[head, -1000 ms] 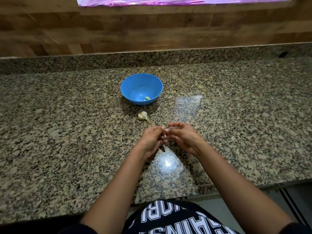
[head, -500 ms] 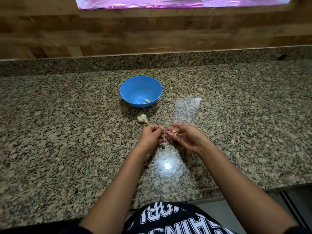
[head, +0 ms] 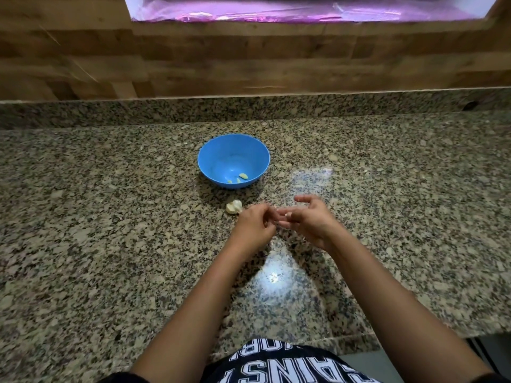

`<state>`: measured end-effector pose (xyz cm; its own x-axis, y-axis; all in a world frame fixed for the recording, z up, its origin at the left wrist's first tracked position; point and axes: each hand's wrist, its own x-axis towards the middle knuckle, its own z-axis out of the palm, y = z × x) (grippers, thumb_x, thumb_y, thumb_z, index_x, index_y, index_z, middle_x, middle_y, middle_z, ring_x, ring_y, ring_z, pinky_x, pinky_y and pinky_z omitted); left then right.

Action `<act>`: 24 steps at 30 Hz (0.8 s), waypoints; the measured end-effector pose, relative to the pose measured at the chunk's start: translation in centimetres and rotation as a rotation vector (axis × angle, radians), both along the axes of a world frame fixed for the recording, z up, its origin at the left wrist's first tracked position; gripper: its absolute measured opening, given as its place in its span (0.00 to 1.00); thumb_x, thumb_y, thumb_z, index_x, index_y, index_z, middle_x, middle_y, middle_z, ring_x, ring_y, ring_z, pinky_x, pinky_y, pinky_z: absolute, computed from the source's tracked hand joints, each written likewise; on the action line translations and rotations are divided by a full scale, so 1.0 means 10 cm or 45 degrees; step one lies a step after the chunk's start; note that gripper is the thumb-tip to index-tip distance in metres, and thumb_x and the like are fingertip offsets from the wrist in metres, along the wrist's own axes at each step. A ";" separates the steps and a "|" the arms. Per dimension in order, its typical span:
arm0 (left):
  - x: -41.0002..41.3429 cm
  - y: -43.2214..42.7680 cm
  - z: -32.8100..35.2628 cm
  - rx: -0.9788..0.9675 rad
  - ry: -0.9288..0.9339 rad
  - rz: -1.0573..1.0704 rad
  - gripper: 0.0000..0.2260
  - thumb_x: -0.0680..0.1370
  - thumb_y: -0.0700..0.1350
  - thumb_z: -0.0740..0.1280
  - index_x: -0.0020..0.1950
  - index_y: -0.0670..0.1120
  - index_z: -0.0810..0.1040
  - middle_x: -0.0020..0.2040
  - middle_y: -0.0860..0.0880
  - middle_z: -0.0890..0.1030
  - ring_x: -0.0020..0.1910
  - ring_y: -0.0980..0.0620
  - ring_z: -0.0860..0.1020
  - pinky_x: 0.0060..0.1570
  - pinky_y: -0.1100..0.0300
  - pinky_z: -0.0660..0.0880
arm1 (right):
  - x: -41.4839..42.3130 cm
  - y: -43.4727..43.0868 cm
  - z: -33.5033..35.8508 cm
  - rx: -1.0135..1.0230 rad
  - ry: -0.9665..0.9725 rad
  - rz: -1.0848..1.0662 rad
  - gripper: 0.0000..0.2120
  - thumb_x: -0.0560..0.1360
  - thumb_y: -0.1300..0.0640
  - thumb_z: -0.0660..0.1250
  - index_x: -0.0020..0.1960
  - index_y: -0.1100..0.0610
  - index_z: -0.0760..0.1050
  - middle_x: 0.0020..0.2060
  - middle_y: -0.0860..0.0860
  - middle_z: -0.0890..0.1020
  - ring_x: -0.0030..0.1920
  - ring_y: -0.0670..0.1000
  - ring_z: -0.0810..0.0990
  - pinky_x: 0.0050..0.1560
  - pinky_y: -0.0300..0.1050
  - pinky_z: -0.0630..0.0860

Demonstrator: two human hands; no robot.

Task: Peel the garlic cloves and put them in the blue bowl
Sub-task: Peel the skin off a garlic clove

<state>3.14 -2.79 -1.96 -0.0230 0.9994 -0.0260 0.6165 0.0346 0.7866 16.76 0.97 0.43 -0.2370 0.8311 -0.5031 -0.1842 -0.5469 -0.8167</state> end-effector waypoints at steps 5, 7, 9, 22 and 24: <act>0.01 -0.07 -0.08 0.113 0.093 0.024 0.04 0.77 0.45 0.66 0.47 0.45 0.78 0.41 0.53 0.75 0.35 0.61 0.71 0.31 0.72 0.68 | 0.02 -0.07 -0.03 -0.035 -0.016 0.017 0.24 0.74 0.76 0.58 0.64 0.57 0.58 0.53 0.65 0.77 0.50 0.60 0.81 0.49 0.50 0.80; 0.04 -0.07 -0.07 0.200 0.074 0.031 0.06 0.76 0.43 0.68 0.50 0.43 0.79 0.44 0.54 0.74 0.37 0.61 0.71 0.36 0.76 0.70 | 0.01 -0.10 -0.04 -0.028 -0.066 0.046 0.25 0.74 0.75 0.59 0.64 0.57 0.57 0.53 0.65 0.77 0.52 0.60 0.80 0.53 0.53 0.78; 0.06 -0.06 -0.06 0.242 0.101 0.001 0.07 0.76 0.41 0.69 0.52 0.42 0.80 0.46 0.52 0.74 0.41 0.59 0.73 0.40 0.79 0.69 | 0.00 -0.13 -0.04 -0.009 -0.088 0.063 0.25 0.74 0.74 0.61 0.64 0.57 0.56 0.52 0.65 0.78 0.50 0.59 0.80 0.53 0.51 0.78; 0.02 -0.11 -0.08 0.166 -0.121 0.099 0.03 0.76 0.40 0.68 0.45 0.42 0.76 0.41 0.51 0.74 0.36 0.60 0.72 0.36 0.75 0.72 | -0.09 -0.21 0.01 0.066 -0.029 0.105 0.23 0.74 0.74 0.59 0.63 0.57 0.58 0.52 0.65 0.77 0.52 0.59 0.80 0.54 0.50 0.79; 0.01 -0.11 -0.08 0.031 -0.335 0.144 0.04 0.76 0.43 0.68 0.45 0.43 0.76 0.40 0.50 0.77 0.36 0.56 0.75 0.34 0.70 0.74 | -0.10 -0.22 0.01 0.084 -0.036 0.087 0.23 0.74 0.74 0.60 0.64 0.58 0.59 0.53 0.65 0.76 0.53 0.60 0.80 0.53 0.50 0.79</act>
<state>3.19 -3.90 -2.78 -0.1301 0.9913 -0.0218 0.3845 0.0707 0.9204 15.78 -1.27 0.50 -0.2805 0.8449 -0.4554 -0.1245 -0.5025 -0.8556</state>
